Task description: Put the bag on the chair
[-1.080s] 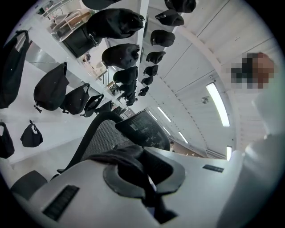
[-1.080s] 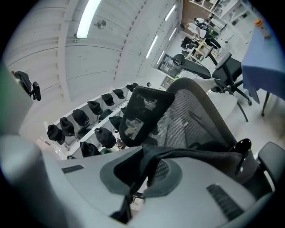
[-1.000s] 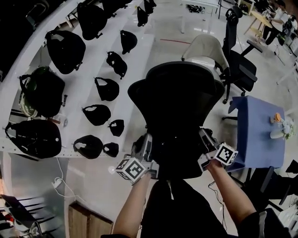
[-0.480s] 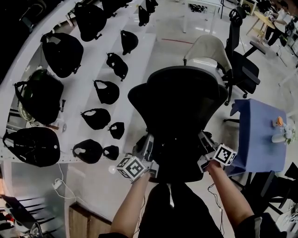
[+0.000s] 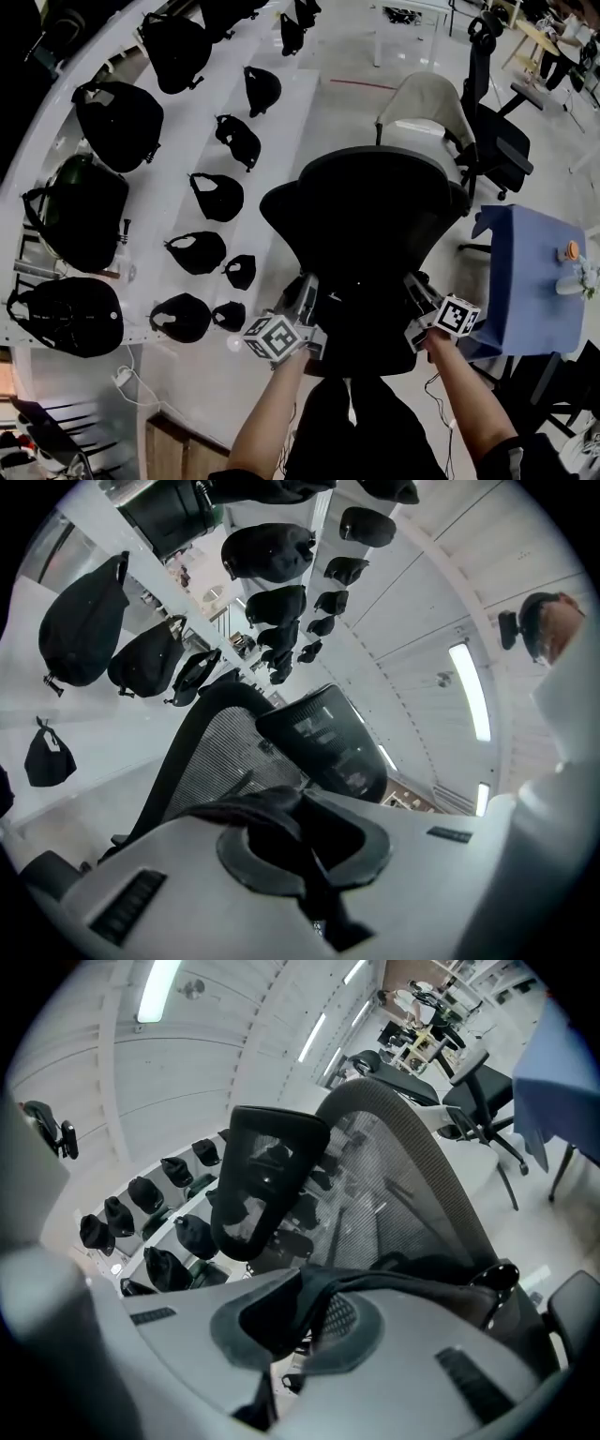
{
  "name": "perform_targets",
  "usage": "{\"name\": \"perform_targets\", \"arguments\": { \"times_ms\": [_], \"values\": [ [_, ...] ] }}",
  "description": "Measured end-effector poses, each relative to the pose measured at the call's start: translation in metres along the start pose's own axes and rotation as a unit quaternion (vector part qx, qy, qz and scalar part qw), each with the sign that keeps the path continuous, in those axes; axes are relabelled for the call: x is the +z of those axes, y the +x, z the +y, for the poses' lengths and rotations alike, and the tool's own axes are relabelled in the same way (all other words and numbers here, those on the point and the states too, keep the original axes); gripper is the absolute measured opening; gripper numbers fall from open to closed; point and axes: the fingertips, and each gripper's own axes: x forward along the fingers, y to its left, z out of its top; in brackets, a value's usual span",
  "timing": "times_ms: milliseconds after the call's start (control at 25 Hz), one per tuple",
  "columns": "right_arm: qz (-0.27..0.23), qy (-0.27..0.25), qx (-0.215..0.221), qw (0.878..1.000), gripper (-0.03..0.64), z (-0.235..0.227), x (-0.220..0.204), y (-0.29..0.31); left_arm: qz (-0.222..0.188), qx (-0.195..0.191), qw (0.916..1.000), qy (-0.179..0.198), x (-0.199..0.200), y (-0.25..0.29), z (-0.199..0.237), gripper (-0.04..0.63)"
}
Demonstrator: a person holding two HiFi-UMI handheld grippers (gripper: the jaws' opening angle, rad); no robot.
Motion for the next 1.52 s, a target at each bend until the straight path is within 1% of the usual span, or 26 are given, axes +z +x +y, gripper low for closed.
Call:
{"name": "perform_targets", "arguments": {
  "times_ms": [80,200,280,360,440,480,560,680,760,840,920,1000,1160,1240,1400,1520],
  "values": [
    [0.007,0.01,-0.022,1.0,0.008,-0.017,-0.006,0.003,0.006,0.008,0.9999,-0.005,-0.006,0.005,0.01,0.015],
    [0.025,0.001,-0.043,0.999,0.008,-0.039,-0.009,0.013,0.017,0.023,0.9996,-0.01,-0.017,0.015,0.036,0.015],
    [0.038,0.012,-0.059,0.997,0.008,-0.057,-0.014,0.021,0.026,0.035,0.9988,-0.022,-0.025,0.02,0.056,0.014],
    [0.043,0.025,-0.08,0.996,0.008,-0.074,-0.022,0.025,0.035,0.039,0.9984,-0.022,-0.034,0.024,0.069,0.015],
    [0.034,0.034,-0.092,0.995,0.008,-0.088,-0.023,0.027,0.044,0.032,0.9985,-0.005,-0.039,0.031,0.073,0.015],
    [0.03,0.032,-0.092,0.995,0.008,-0.093,-0.021,0.029,0.05,0.026,0.9984,0.007,-0.041,0.036,0.073,0.015],
    [0.038,0.013,-0.088,0.995,0.008,-0.1,-0.016,0.035,0.063,0.014,0.9974,0.032,-0.043,0.047,0.075,0.014],
    [0.058,-0.003,-0.085,0.995,0.009,-0.11,-0.01,0.046,0.093,0.002,0.993,0.073,-0.047,0.062,0.084,0.014],
    [0.062,-0.006,-0.084,0.995,0.009,-0.116,-0.009,0.053,0.111,0.004,0.99,0.087,-0.051,0.07,0.093,0.015],
    [0.072,-0.017,-0.085,0.994,0.008,-0.122,-0.011,0.06,0.118,0.016,0.9901,0.075,-0.056,0.077,0.107,0.014],
    [0.086,-0.032,-0.094,0.991,0.009,-0.131,-0.018,0.065,0.123,0.031,0.9909,0.044,-0.063,0.082,0.123,0.014],
    [0.096,-0.034,-0.106,0.989,0.009,-0.142,-0.028,0.069,0.133,0.047,0.9896,0.026,-0.075,0.085,0.137,0.014],
    [0.104,-0.024,-0.119,0.987,0.009,-0.163,-0.042,0.072,0.164,0.077,0.9831,0.027,-0.108,0.086,0.158,0.015],
    [0.114,-0.028,-0.124,0.985,0.009,-0.173,-0.051,0.073,0.186,0.084,0.9788,0.024,-0.126,0.085,0.167,0.015],
    [0.168,-0.071,-0.124,0.975,0.011,-0.193,-0.074,0.078,0.233,0.088,0.9684,0.021,-0.163,0.084,0.186,0.015],
    [0.191,-0.094,-0.125,0.969,0.014,-0.201,-0.083,0.08,0.257,0.095,0.9614,0.022,-0.187,0.083,0.201,0.015]
  ]
}}
